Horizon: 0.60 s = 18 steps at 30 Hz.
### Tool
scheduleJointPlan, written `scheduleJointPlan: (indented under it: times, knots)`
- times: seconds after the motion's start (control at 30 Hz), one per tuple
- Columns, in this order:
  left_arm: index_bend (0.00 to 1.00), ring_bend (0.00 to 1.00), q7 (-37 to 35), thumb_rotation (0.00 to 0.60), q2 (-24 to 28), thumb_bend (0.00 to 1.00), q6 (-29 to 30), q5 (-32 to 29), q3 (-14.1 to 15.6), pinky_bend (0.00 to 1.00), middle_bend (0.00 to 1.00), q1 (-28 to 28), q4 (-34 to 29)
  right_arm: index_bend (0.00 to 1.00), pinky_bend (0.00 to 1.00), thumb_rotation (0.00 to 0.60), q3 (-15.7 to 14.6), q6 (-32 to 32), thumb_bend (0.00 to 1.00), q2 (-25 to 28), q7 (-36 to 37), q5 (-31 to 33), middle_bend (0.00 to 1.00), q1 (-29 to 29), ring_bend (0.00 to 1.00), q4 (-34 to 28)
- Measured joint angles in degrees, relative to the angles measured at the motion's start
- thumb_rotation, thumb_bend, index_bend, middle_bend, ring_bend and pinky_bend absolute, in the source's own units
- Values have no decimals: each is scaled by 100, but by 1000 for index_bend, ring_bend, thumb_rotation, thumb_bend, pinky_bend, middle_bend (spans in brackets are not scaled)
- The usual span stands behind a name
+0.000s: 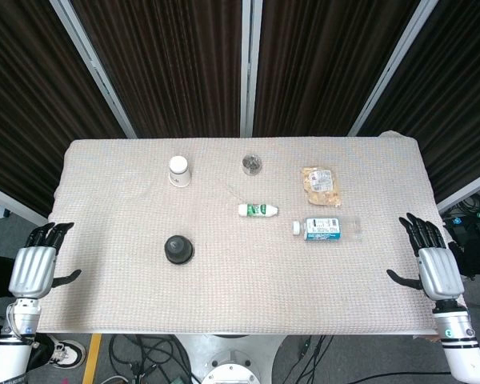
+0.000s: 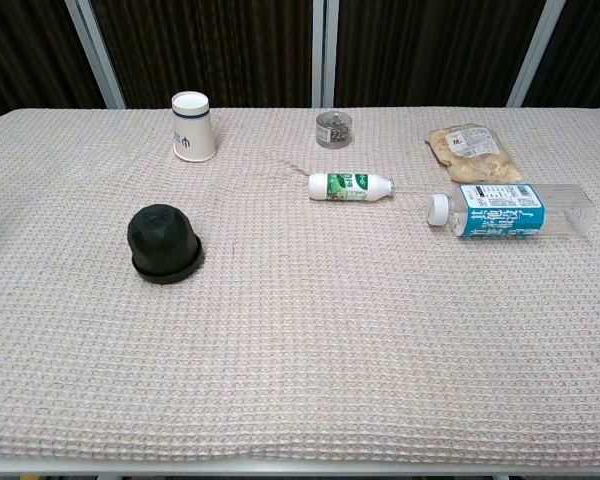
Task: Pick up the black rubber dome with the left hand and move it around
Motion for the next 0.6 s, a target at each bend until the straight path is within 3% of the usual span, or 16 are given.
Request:
scheduleJointPlan:
  times: [0.6]
  knots:
    - [135, 119, -240, 600, -74, 0, -187, 73, 43, 150, 149, -98, -111, 0, 0, 600, 46, 58, 33, 55, -8, -22, 0, 8, 0, -175]
